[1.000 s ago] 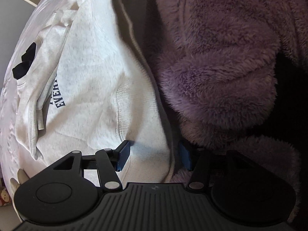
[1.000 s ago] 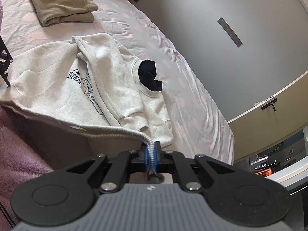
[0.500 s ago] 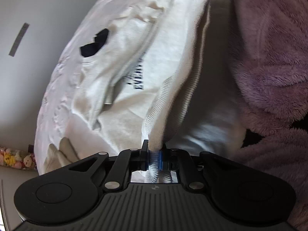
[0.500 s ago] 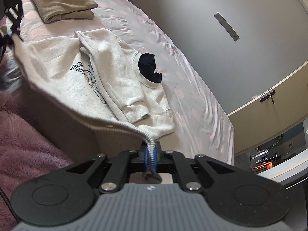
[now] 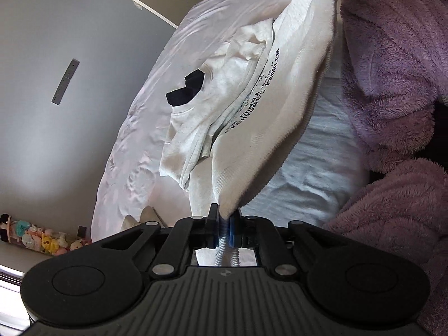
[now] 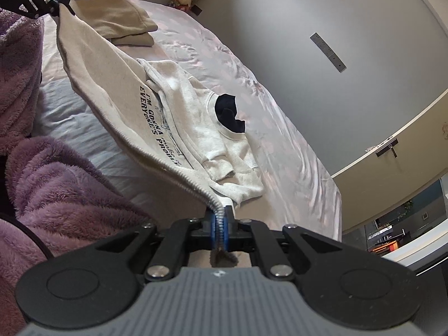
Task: Fold clothes
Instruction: 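Lift the hem with both tools and fold it over toward the collar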
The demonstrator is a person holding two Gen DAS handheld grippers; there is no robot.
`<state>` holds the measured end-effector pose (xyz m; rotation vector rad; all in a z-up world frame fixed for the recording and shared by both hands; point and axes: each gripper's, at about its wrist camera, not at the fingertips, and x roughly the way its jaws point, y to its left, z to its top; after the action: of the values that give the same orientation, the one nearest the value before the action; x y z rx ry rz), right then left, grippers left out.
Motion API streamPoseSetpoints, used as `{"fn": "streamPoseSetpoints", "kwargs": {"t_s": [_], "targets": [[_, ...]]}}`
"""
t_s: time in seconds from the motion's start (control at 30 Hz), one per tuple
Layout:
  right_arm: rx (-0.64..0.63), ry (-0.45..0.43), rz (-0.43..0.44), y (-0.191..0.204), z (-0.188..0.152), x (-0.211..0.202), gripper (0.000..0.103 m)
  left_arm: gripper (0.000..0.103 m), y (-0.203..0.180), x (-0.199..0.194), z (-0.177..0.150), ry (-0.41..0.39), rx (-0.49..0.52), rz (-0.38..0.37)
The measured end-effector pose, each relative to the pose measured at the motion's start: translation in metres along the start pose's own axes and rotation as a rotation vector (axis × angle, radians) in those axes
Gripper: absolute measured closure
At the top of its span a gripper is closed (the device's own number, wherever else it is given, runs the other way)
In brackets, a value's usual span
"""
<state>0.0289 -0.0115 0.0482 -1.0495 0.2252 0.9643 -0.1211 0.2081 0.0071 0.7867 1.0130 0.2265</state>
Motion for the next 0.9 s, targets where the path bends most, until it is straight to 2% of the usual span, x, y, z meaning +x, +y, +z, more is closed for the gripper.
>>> {"fn": "streamPoseSetpoints", "kwargs": {"t_s": [0.27,0.4,0.57,0.73,0.9], "targets": [[0.029,-0.033,-0.051,-0.008,-0.001,-0.043,0.097,0.099,0.008,-0.046,0.003,-0.052,0.023,0.042],[0.026,-0.026,-0.043,-0.008,-0.002,-0.044,0.097,0.099,0.013,-0.04,0.007,-0.051,0.038,0.052],[0.02,-0.009,-0.048,-0.022,0.006,-0.015,0.097,0.099,0.03,-0.009,0.025,-0.034,0.08,0.086],[0.019,-0.007,-0.076,-0.06,0.032,0.025,0.097,0.099,0.072,0.03,0.055,-0.014,0.108,0.13],[0.016,0.002,-0.105,-0.1,0.062,0.087,0.097,0.099,0.115,0.082,0.084,0.012,0.118,0.15]]}}
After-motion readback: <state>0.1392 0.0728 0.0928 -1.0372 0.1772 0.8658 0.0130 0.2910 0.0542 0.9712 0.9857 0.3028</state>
